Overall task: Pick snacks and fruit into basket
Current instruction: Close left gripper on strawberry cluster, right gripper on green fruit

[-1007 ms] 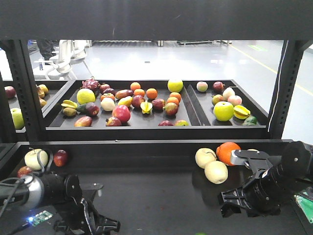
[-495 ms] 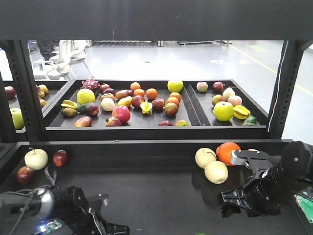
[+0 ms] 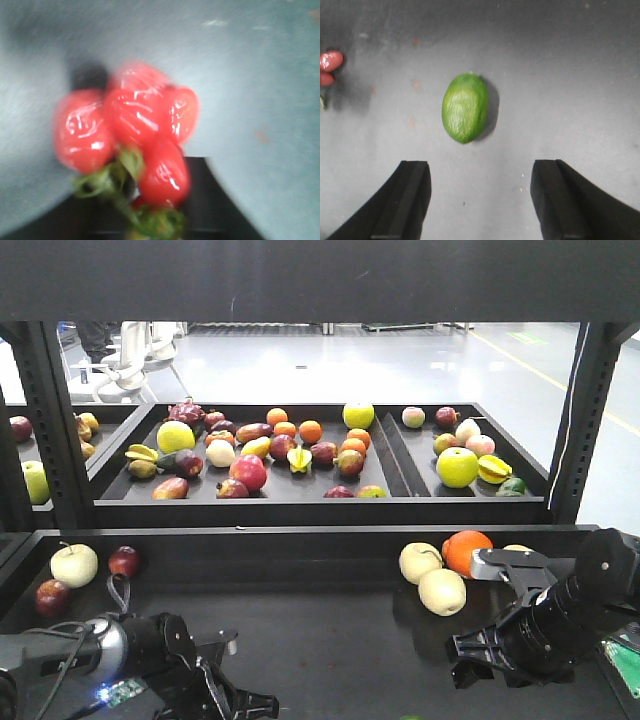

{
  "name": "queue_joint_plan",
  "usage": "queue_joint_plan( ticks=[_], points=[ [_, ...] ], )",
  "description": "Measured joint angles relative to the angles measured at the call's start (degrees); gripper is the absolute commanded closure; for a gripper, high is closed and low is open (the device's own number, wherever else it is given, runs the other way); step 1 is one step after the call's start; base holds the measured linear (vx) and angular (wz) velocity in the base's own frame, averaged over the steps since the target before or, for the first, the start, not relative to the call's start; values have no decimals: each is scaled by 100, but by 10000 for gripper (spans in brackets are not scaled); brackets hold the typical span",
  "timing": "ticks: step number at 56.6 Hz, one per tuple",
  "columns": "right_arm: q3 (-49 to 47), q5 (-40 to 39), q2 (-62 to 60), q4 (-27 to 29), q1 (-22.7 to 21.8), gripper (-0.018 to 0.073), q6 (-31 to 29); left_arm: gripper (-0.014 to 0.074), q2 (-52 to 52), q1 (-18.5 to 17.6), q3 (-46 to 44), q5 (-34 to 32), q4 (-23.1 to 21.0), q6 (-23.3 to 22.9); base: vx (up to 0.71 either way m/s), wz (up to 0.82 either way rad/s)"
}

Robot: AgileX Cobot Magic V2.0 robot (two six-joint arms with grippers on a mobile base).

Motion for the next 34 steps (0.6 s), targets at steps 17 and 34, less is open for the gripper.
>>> queue_joint_plan(
  ticks=[17,34],
  points=[
    [-352,-190,529,-201,755,69,-90,601,-776,324,0,245,961,-316,0,0],
    [-1910,885,2095,-769,1149,36,1162,600,-1499,371,0,432,1383,-344,0,0]
  ],
)
